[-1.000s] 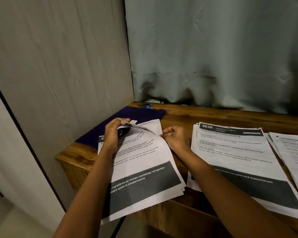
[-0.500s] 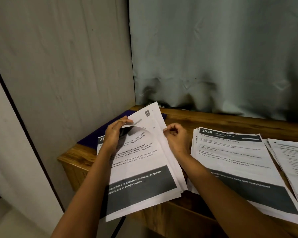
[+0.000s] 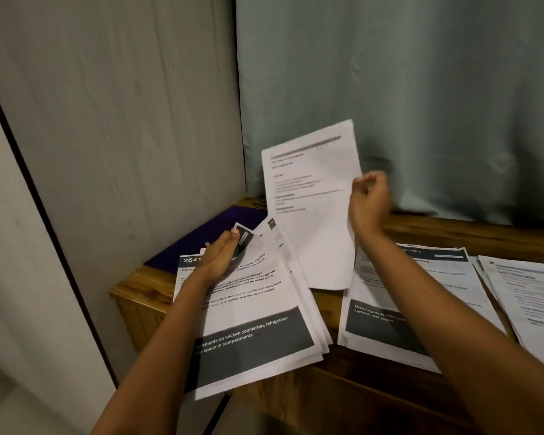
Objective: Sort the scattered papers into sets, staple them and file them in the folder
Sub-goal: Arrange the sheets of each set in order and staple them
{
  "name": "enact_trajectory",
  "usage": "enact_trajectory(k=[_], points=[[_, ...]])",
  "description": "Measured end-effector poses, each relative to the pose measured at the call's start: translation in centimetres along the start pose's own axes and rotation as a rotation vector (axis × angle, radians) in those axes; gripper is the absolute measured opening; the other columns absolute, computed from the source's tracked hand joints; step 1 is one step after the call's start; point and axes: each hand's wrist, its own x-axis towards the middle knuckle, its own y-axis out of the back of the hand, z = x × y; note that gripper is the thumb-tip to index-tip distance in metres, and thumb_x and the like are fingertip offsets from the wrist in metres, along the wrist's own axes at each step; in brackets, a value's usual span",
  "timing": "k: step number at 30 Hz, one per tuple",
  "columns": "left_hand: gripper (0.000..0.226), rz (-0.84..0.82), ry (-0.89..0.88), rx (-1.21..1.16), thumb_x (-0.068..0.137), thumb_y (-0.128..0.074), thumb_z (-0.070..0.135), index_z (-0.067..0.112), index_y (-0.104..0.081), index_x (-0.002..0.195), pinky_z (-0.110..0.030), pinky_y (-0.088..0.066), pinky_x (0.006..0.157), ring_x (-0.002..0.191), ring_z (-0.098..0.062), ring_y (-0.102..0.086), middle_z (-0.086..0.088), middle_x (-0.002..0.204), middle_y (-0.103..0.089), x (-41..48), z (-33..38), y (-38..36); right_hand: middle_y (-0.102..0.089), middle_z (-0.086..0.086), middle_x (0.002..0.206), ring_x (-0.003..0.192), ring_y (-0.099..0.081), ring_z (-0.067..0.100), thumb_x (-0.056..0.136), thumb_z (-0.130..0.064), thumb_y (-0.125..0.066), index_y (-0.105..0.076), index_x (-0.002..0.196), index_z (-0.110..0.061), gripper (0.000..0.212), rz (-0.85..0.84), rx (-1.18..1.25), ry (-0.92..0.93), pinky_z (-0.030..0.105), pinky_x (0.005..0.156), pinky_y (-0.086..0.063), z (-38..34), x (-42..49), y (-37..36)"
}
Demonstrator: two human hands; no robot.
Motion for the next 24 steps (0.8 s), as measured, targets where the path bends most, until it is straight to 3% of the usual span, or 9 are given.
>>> enact_trajectory(k=[4, 8, 11, 14, 16, 18, 21, 24], points=[[0.048, -0.011, 0.0, 0.051, 0.096, -0.017, 0.06, 0.025, -0.048, 0.106, -0.047, -0.032, 0.104, 0.127, -0.033, -0.042, -0.007, 0.12, -0.052, 0.0, 0.2, -0.2, -0.054, 0.003, 0.087, 0.078, -0.051, 0.016, 0.096, -0.01, -0.046, -0.042, 0.092, -0.014, 0.007, 0.177, 0.005, 0.07, 0.02, 0.066, -0.039, -1.0, 4.5, 2.1], [0.061, -0.031, -0.005, 0.134, 0.086, -0.015, 0.075, 0.028, -0.043, 0.113, -0.054, -0.035, 0.103, 0.131, -0.037, -0.039, -0.011, 0.134, -0.05, 0.3, -0.2, -0.2, -0.052, 0.003, 0.088, 0.078, -0.049, 0.014, 0.097, -0.013, -0.046, -0.041, 0.094, -0.014, 0.006, 0.215, -0.025, 0.091, 0.009, 0.059, -0.035, -0.9, 7.7, 4.3], [0.049, -0.011, -0.046, 0.137, 0.095, -0.02, 0.062, 0.022, -0.044, 0.109, -0.038, -0.038, 0.086, 0.111, -0.026, -0.052, -0.004, 0.112, -0.054, 0.1, 0.0, -0.3, -0.049, -0.005, 0.08, 0.08, -0.049, 0.013, 0.098, -0.014, -0.046, -0.04, 0.095, -0.014, 0.006, 0.179, -0.053, 0.049, 0.005, 0.058, -0.036, -0.3, 8.8, 5.4], [0.045, 0.008, -0.066, 0.12, 0.099, -0.021, 0.054, 0.019, -0.046, 0.11, -0.034, -0.035, 0.081, 0.099, -0.019, -0.052, -0.004, 0.11, -0.054, 0.4, -0.3, -0.4, -0.05, 0.002, 0.092, 0.085, -0.047, 0.014, 0.098, -0.014, -0.045, -0.039, 0.096, -0.014, 0.006, 0.108, -0.137, -0.01, 0.002, 0.06, -0.037, 0.6, 8.8, 5.8], [0.047, 0.014, -0.077, 0.109, 0.099, -0.022, 0.055, 0.018, -0.047, 0.111, -0.034, -0.035, 0.081, 0.101, -0.02, -0.052, -0.005, 0.111, -0.055, 0.5, -0.5, -0.5, -0.048, 0.005, 0.096, 0.087, -0.046, 0.015, 0.097, -0.013, -0.045, -0.04, 0.096, -0.013, 0.006, 0.066, -0.18, -0.028, 0.014, 0.073, -0.043, 1.5, 8.4, 5.7], [0.049, 0.014, -0.074, 0.089, 0.097, -0.021, 0.057, 0.018, -0.048, 0.112, -0.034, -0.036, 0.082, 0.105, -0.022, -0.053, -0.005, 0.11, -0.055, 0.5, -0.6, -0.4, -0.047, 0.005, 0.097, 0.088, -0.046, 0.016, 0.097, -0.012, -0.045, -0.04, 0.096, -0.013, 0.005, 0.04, -0.206, -0.057, 0.024, 0.075, -0.041, 2.2, 7.8, 5.4], [0.065, -0.004, -0.042, 0.087, 0.088, -0.017, 0.07, 0.022, -0.046, 0.121, -0.042, -0.038, 0.095, 0.122, -0.031, -0.047, -0.008, 0.124, -0.053, 0.4, -0.5, -0.2, -0.047, 0.005, 0.097, 0.088, -0.045, 0.015, 0.097, -0.011, -0.045, -0.041, 0.094, -0.013, 0.005, 0.064, -0.219, -0.094, 0.02, 0.072, -0.038, 2.8, 7.5, 5.2], [0.082, -0.031, -0.012, 0.118, 0.074, -0.013, 0.083, 0.027, -0.042, 0.127, -0.058, -0.029, 0.107, 0.137, -0.039, -0.031, -0.012, 0.141, -0.044, 0.7, -0.8, -0.2, -0.047, 0.004, 0.096, 0.087, -0.045, 0.014, 0.097, -0.011, -0.044, -0.04, 0.084, -0.016, 0.015, 0.094, -0.166, -0.142, 0.012, 0.066, -0.04, 2.5, 8.0, 5.4]])
